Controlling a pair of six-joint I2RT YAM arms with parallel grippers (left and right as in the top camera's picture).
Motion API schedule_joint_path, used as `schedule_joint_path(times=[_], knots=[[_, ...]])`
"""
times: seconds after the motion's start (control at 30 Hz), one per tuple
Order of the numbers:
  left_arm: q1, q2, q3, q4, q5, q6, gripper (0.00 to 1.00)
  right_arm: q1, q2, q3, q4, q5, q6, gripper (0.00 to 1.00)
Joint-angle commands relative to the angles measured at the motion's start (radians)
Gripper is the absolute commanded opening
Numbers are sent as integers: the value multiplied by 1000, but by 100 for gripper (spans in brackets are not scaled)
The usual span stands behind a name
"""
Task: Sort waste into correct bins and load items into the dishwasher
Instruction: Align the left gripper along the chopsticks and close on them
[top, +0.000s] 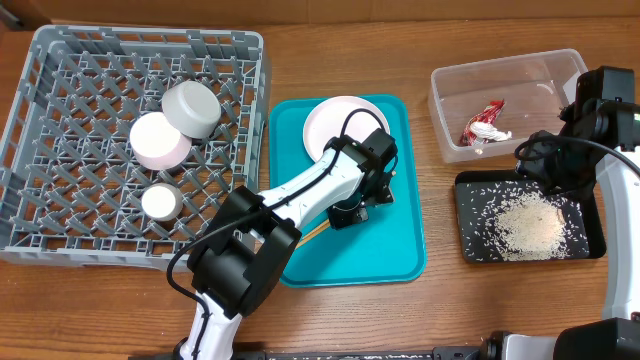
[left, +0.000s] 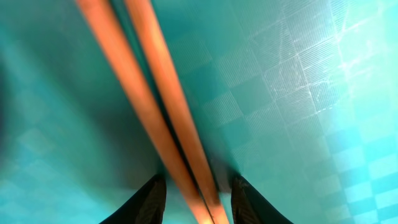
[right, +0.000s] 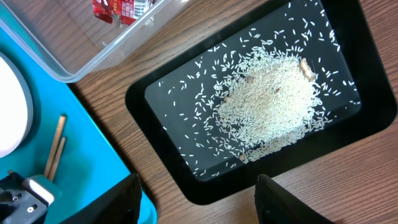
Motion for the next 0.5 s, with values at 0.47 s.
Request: schedule_joint_path(times=[0.47], knots=[[6, -4, -19, -11, 83, -49, 22, -2, -21, 24, -3, 6, 1, 60]])
